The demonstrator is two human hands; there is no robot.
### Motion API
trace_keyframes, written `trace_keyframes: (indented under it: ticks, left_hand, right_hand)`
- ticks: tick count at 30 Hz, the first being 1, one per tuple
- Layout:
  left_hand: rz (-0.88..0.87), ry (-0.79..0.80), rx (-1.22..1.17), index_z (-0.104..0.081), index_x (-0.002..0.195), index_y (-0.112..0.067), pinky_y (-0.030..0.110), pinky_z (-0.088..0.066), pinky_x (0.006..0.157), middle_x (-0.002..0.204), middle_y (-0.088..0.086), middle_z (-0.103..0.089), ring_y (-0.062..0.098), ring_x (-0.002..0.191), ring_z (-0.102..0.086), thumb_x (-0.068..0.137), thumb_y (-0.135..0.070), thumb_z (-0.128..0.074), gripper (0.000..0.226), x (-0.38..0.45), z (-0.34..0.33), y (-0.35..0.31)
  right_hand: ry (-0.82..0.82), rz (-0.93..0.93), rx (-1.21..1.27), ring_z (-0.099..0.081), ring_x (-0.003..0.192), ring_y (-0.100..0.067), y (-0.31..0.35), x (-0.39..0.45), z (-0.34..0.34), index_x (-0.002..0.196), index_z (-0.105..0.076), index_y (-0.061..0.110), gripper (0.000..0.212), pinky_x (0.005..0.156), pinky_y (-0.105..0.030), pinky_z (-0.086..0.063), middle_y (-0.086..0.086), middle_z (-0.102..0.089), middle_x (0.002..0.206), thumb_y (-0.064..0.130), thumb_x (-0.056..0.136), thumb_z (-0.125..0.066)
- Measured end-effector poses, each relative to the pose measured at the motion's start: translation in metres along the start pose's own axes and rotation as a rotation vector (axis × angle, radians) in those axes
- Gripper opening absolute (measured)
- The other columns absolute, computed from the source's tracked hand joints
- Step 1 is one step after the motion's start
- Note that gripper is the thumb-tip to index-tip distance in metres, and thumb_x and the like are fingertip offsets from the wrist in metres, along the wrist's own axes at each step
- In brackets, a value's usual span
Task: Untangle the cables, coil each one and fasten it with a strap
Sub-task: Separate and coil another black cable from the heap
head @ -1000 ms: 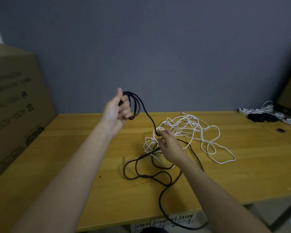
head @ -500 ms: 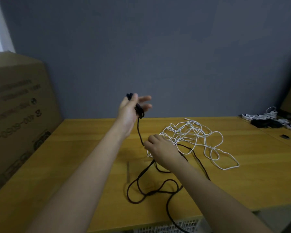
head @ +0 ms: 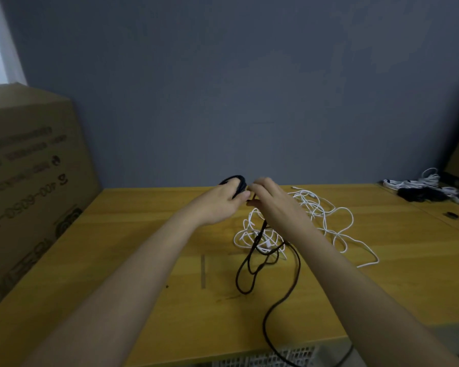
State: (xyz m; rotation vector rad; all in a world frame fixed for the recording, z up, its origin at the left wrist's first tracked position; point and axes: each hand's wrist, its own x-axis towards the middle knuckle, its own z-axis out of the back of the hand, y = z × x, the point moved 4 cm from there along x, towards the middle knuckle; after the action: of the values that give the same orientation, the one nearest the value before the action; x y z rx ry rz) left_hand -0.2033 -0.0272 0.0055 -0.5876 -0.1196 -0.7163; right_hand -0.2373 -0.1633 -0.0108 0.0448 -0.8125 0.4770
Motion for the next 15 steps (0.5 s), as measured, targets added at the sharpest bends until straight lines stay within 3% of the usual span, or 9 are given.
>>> trace_keyframes:
  ticks: [2,4,6,9,11,13,15]
  left_hand:
    - [0.014,-0.007,0.023,-0.044,0.092,-0.011,0.032,-0.033,0.059,0.079,-0.003,-0.049,0.015,0.071,-0.049,0.099,-0.043,-0.041,0.034,0.002,0.008,0.009]
    - [0.036,-0.014,0.023,-0.048,0.093,-0.01,0.035,-0.038,0.065,0.088,0.0,-0.056,0.017,0.079,-0.053,0.097,-0.046,-0.046,0.037,0.003,0.013,0.019]
    - [0.063,0.004,0.06,-0.052,0.096,-0.012,0.034,-0.038,0.067,0.088,-0.005,-0.053,0.014,0.081,-0.05,0.091,-0.05,-0.054,0.038,0.003,0.014,0.023]
    - [0.071,0.018,0.224,-0.052,0.091,-0.013,0.032,-0.037,0.065,0.084,-0.008,-0.05,0.016,0.08,-0.048,0.088,-0.05,-0.06,0.038,0.006,0.015,0.021]
    - [0.06,-0.062,0.348,-0.043,0.078,-0.015,0.033,-0.033,0.059,0.072,-0.009,-0.044,0.019,0.075,-0.049,0.091,-0.049,-0.056,0.039,0.006,0.02,0.019]
    - [0.046,-0.159,0.439,-0.038,0.076,-0.014,0.033,-0.031,0.055,0.065,-0.007,-0.039,0.024,0.071,-0.051,0.093,-0.051,-0.051,0.042,0.006,0.023,0.016]
    - [0.033,-0.253,0.463,-0.037,0.079,-0.012,0.034,-0.034,0.056,0.064,-0.006,-0.04,0.028,0.071,-0.055,0.094,-0.051,-0.047,0.043,0.007,0.025,0.009]
  right_hand:
    - [-0.038,-0.206,0.192,-0.062,0.091,-0.028,-0.014,0.0,0.004,0.113,-0.061,0.004,0.029,0.068,-0.039,-0.052,-0.011,-0.059,0.111,0.019,0.089,-0.066]
    - [-0.083,-0.362,0.318,-0.059,0.083,-0.023,-0.029,-0.007,0.006,0.1,-0.067,0.008,0.023,0.067,-0.037,-0.049,-0.006,-0.06,0.097,0.027,0.088,-0.067]
    - [-0.036,-0.313,0.178,-0.057,0.082,-0.023,-0.032,-0.008,0.004,0.089,-0.072,0.012,0.021,0.064,-0.033,-0.044,-0.003,-0.06,0.088,0.032,0.085,-0.07]
    - [0.351,-0.211,0.041,-0.049,0.103,-0.023,-0.023,-0.003,-0.01,0.104,-0.073,0.021,0.026,0.075,-0.029,-0.035,-0.001,-0.061,0.102,0.039,0.086,-0.066]
    - [0.642,-0.213,0.058,-0.043,0.11,-0.019,-0.017,0.001,-0.016,0.115,-0.069,0.028,0.03,0.076,-0.031,-0.035,0.001,-0.059,0.109,0.038,0.088,-0.065]
    - [0.759,-0.162,0.013,-0.046,0.11,-0.019,-0.012,0.008,-0.015,0.116,-0.068,0.03,0.028,0.075,-0.031,-0.039,0.002,-0.059,0.103,0.032,0.088,-0.066]
    - [0.753,-0.159,-0.107,-0.053,0.108,-0.022,-0.012,0.021,-0.008,0.113,-0.07,0.027,0.025,0.07,-0.029,-0.039,0.0,-0.06,0.103,0.026,0.089,-0.065]
